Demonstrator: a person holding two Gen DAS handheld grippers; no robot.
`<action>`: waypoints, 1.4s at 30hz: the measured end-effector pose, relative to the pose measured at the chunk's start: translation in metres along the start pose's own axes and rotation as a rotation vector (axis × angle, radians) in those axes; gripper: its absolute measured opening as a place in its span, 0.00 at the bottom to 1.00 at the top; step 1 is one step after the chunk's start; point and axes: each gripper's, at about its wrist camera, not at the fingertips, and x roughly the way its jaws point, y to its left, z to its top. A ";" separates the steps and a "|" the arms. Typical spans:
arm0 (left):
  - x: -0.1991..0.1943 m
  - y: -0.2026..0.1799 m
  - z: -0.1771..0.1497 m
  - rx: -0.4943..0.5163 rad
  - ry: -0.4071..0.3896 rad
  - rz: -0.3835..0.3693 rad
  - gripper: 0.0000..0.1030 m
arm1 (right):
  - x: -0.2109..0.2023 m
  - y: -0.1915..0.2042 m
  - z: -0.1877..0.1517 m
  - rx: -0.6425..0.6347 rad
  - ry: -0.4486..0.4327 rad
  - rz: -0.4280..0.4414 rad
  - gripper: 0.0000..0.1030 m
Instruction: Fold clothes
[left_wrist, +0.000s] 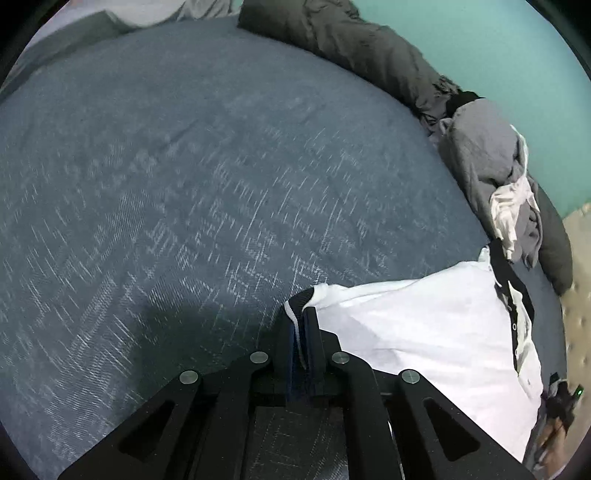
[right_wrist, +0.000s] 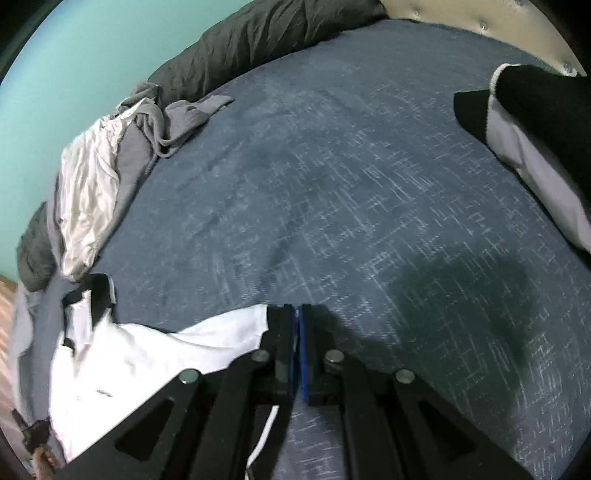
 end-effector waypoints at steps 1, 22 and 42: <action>-0.004 0.000 0.001 0.004 0.001 0.003 0.21 | -0.003 -0.001 0.001 -0.007 0.006 -0.007 0.16; 0.063 -0.275 0.042 0.476 0.082 -0.092 0.46 | 0.043 0.217 0.018 -0.412 0.114 0.102 0.45; 0.169 -0.364 0.042 0.623 0.169 -0.019 0.50 | 0.132 0.305 -0.001 -0.667 0.236 0.045 0.29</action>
